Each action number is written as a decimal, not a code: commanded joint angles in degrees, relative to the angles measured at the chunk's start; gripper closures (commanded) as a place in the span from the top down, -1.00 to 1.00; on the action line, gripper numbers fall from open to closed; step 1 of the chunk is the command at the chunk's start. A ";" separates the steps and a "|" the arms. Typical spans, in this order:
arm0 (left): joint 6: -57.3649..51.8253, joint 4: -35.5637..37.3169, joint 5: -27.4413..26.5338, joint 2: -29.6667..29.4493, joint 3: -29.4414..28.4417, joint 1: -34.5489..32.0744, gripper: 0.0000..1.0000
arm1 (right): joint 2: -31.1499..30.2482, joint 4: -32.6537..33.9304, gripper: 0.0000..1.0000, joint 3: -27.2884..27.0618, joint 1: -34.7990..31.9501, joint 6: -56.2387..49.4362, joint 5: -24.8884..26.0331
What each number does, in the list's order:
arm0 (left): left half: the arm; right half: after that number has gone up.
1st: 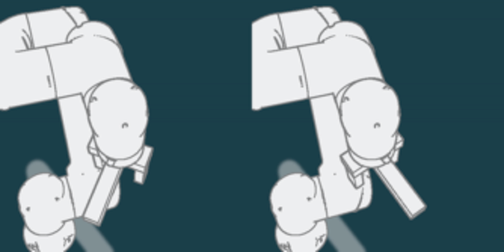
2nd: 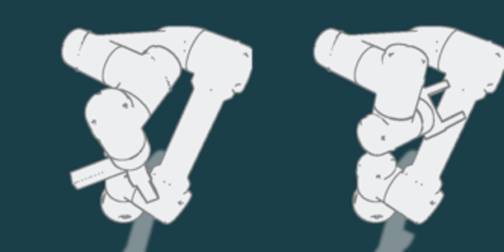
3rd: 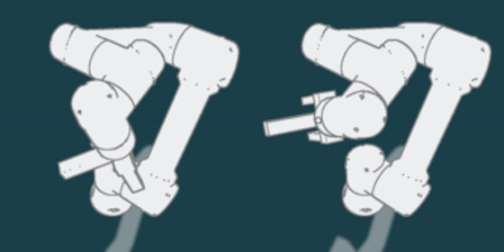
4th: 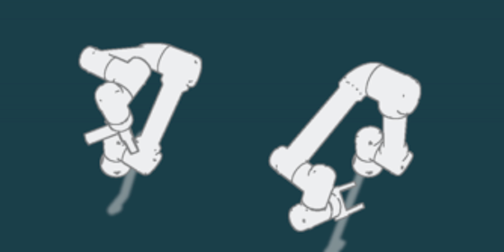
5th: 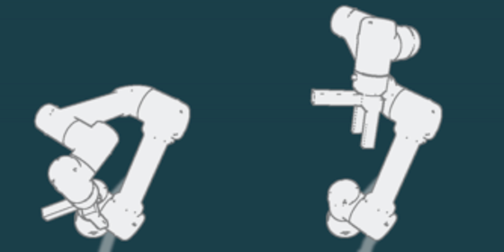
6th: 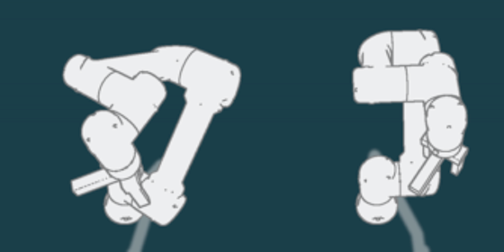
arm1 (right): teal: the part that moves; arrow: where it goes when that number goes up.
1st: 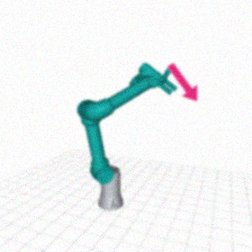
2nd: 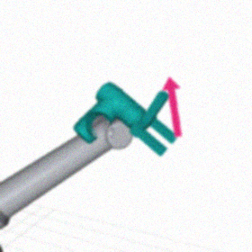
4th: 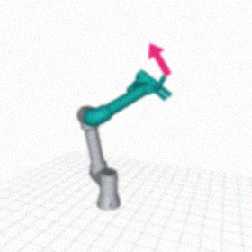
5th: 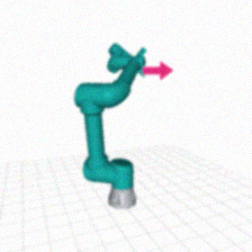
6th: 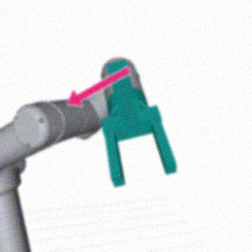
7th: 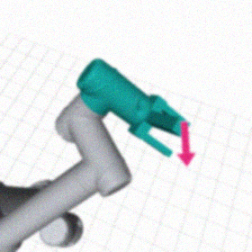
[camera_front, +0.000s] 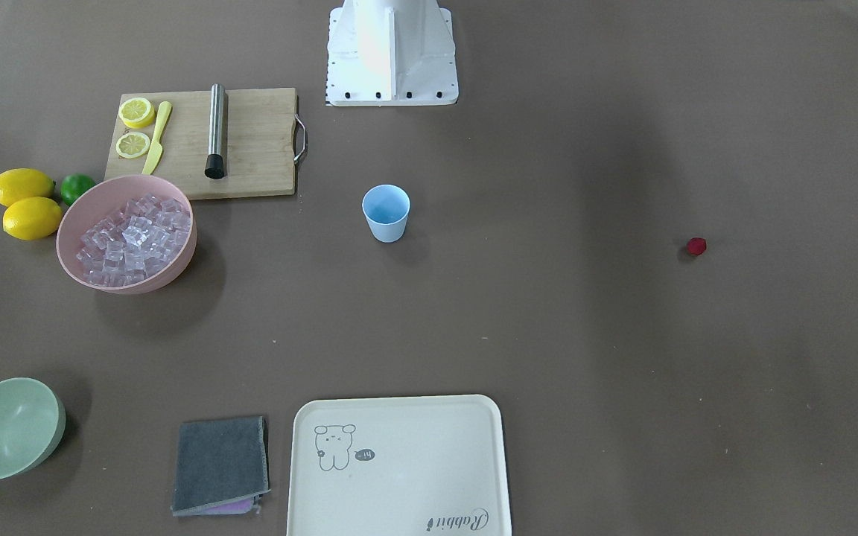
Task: Put ice and strawberries in cup
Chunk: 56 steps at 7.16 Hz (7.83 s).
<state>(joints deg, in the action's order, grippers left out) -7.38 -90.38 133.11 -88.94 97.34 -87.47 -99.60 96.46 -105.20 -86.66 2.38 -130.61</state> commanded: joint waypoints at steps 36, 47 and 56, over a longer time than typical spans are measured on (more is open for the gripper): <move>0.79 -16.67 7.95 -3.61 -4.88 2.39 0.96 | 28.10 -14.29 -1.00 -6.42 44.45 67.57 15.99; 0.70 -16.67 8.04 -3.35 -5.06 4.06 0.96 | 51.17 -3.30 0.97 2.11 62.40 78.13 35.83; 0.70 -17.54 8.04 -3.52 -5.32 4.42 0.97 | 24.49 -20.19 0.98 -2.21 43.35 53.89 21.12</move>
<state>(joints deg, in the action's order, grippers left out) -6.68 -107.32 141.14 -92.48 91.94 -83.06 -68.92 84.73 -107.88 -40.36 59.42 -105.93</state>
